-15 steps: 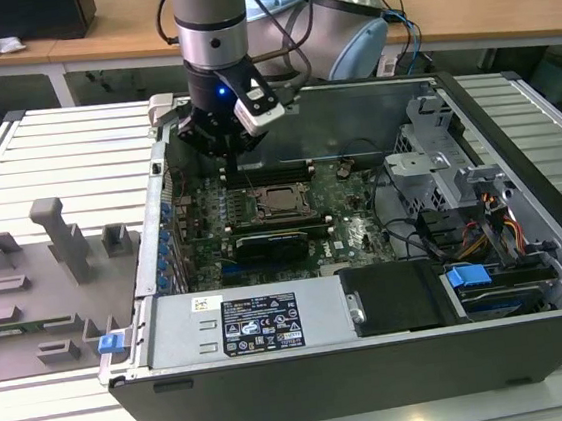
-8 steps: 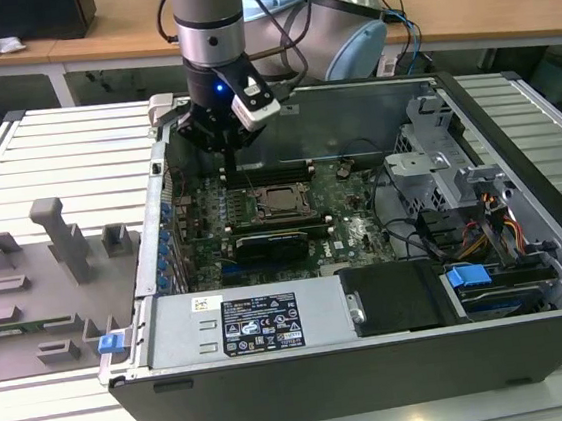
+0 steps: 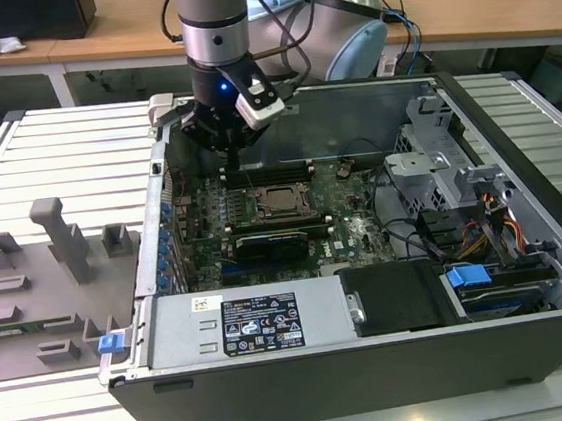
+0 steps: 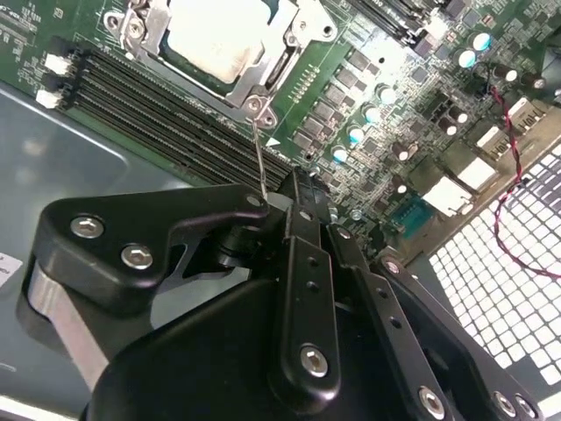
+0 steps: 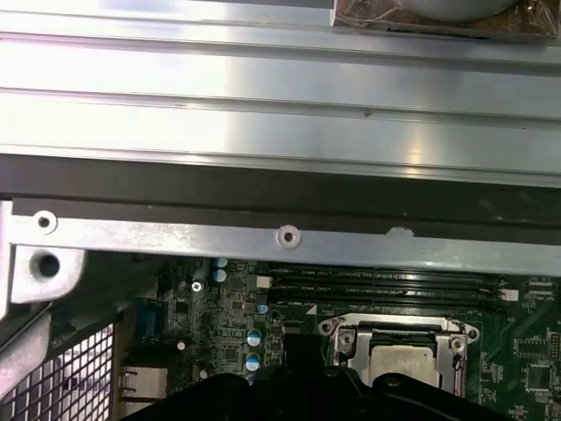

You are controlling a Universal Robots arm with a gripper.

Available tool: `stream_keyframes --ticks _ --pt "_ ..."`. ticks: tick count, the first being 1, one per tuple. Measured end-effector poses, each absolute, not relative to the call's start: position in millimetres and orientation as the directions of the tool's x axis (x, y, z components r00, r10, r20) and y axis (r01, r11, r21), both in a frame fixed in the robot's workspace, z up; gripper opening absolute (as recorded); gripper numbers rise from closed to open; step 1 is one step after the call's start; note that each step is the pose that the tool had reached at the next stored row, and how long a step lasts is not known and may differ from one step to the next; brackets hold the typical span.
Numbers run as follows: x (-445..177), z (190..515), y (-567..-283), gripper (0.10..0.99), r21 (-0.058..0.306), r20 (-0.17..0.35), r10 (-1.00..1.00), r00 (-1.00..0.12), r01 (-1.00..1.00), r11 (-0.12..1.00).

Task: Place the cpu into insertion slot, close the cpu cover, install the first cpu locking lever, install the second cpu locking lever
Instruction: 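Install the first cpu locking lever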

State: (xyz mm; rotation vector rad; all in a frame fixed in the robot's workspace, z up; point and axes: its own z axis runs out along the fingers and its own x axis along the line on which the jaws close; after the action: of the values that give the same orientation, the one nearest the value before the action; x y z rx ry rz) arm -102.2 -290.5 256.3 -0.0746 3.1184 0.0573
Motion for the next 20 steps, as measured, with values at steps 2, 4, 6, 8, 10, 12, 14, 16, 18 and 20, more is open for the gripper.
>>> stream_keyframes --ticks 2,4,6,8,10,12,14,16,18,20 --pt "-100.1 256.3 -290.4 0.106 0.036 -0.023 -0.047 -0.999 -0.048 0.998" --pt "-97.6 256.3 -290.5 0.106 0.036 -0.023 -0.047 -0.999 -0.048 0.998" --pt "-95.0 256.3 -290.5 0.106 0.036 -0.023 -0.047 -0.999 -0.048 0.998" --pt "-93.3 256.3 -290.5 0.106 0.036 -0.023 -0.047 -0.999 -0.048 0.998" --pt "-88.5 256.0 -290.5 0.106 0.036 -0.023 -0.047 -0.999 -0.048 0.998" --pt "-84.4 255.2 -290.5 0.106 0.036 -0.023 -0.048 -0.999 -0.048 0.998" --pt "-80.9 253.8 -290.5 0.106 0.036 -0.023 -0.047 -0.999 -0.048 0.998" --pt "-75.9 252.4 -290.5 0.106 0.036 -0.023 -0.047 -0.999 -0.048 0.998" --pt "-69.6 251.1 -290.5 0.106 0.036 -0.023 -0.047 -0.999 -0.048 0.998" --pt "-61.4 249.1 -290.5 0.106 0.036 -0.023 -0.048 -0.999 -0.048 0.998"
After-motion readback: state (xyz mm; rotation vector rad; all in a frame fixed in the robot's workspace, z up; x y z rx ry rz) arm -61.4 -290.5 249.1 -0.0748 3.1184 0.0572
